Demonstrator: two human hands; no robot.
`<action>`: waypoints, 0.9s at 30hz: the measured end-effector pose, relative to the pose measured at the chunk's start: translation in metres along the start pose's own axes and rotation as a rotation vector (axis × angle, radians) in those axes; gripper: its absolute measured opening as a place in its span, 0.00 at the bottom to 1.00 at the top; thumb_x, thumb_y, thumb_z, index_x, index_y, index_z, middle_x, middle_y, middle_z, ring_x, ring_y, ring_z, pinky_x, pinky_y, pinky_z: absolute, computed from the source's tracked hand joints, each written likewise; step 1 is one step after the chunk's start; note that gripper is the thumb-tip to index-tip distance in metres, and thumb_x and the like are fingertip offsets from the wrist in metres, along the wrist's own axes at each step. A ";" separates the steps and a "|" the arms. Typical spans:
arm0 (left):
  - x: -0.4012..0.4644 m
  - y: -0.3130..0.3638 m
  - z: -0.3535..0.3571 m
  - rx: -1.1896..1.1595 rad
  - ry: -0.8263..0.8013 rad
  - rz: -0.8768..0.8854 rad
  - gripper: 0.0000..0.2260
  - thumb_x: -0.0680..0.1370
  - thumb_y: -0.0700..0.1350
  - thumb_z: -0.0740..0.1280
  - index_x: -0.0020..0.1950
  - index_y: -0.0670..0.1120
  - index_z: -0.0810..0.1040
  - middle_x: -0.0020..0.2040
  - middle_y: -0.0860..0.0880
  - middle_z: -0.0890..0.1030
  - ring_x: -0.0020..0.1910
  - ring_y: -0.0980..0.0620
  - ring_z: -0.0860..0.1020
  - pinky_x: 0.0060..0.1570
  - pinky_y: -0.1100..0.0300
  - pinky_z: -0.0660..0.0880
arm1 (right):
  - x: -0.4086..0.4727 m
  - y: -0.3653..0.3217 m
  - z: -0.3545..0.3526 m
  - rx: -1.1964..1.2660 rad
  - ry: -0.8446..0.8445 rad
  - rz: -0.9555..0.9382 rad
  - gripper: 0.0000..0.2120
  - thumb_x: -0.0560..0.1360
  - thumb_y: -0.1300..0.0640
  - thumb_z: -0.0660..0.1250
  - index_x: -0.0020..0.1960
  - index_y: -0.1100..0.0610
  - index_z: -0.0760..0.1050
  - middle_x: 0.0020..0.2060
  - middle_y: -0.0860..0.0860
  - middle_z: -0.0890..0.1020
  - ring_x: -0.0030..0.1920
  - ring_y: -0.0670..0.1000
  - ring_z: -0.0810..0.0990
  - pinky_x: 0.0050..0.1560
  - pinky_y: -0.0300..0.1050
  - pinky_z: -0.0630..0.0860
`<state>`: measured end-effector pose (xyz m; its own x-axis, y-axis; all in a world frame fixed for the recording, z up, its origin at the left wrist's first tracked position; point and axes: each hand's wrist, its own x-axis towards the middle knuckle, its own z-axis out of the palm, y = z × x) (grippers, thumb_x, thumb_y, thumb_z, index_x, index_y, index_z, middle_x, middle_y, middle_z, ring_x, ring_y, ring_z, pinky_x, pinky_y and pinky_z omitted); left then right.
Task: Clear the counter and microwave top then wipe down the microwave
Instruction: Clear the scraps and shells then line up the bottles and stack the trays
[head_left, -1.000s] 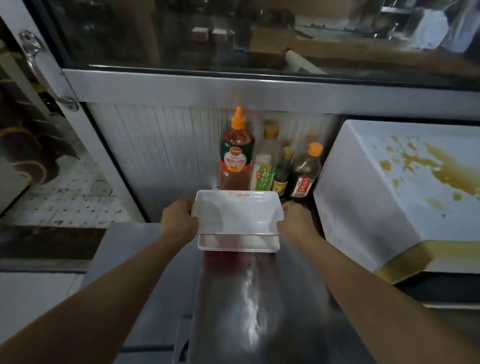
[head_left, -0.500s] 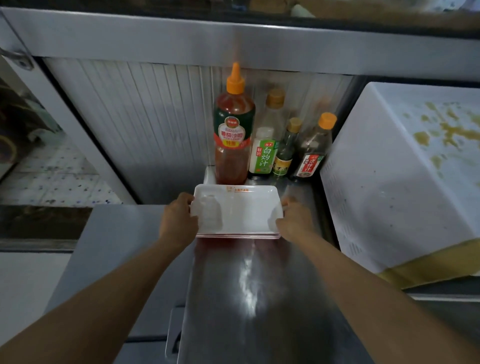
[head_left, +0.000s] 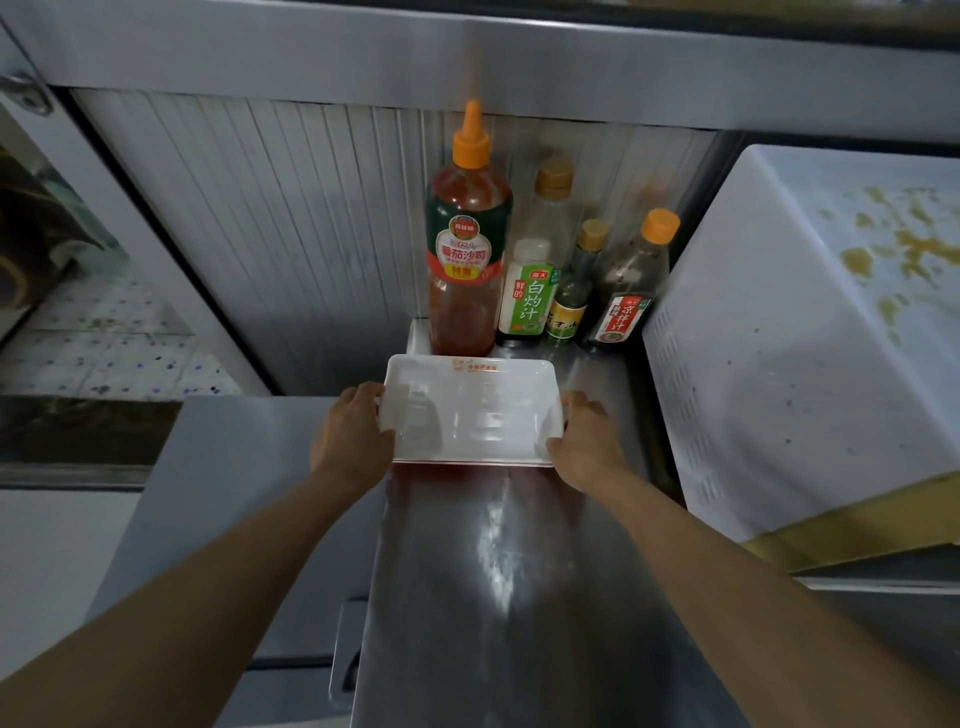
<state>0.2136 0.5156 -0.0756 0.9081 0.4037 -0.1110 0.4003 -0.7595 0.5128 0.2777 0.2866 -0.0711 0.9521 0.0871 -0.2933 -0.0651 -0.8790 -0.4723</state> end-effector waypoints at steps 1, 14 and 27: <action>-0.001 0.001 -0.001 0.011 -0.021 -0.008 0.19 0.72 0.37 0.67 0.62 0.42 0.72 0.57 0.42 0.76 0.53 0.43 0.76 0.53 0.49 0.75 | -0.002 0.000 -0.001 -0.015 -0.015 0.002 0.22 0.73 0.62 0.65 0.66 0.57 0.65 0.60 0.58 0.71 0.59 0.59 0.73 0.59 0.49 0.73; -0.045 0.044 -0.042 0.290 -0.134 0.132 0.23 0.75 0.44 0.67 0.69 0.44 0.67 0.66 0.43 0.68 0.66 0.43 0.67 0.61 0.48 0.71 | -0.080 -0.012 -0.040 -0.211 -0.104 -0.179 0.35 0.71 0.56 0.69 0.74 0.56 0.58 0.70 0.54 0.63 0.70 0.57 0.60 0.70 0.47 0.63; -0.128 0.107 -0.062 0.436 -0.185 0.243 0.24 0.75 0.47 0.67 0.69 0.46 0.65 0.67 0.45 0.70 0.65 0.46 0.69 0.61 0.50 0.72 | -0.169 0.011 -0.097 -0.237 -0.090 -0.314 0.31 0.73 0.60 0.67 0.73 0.58 0.59 0.70 0.54 0.63 0.69 0.57 0.58 0.68 0.48 0.64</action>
<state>0.1328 0.4140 0.0463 0.9717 0.1228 -0.2016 0.1537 -0.9774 0.1453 0.1455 0.2167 0.0542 0.8838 0.4004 -0.2422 0.3059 -0.8859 -0.3486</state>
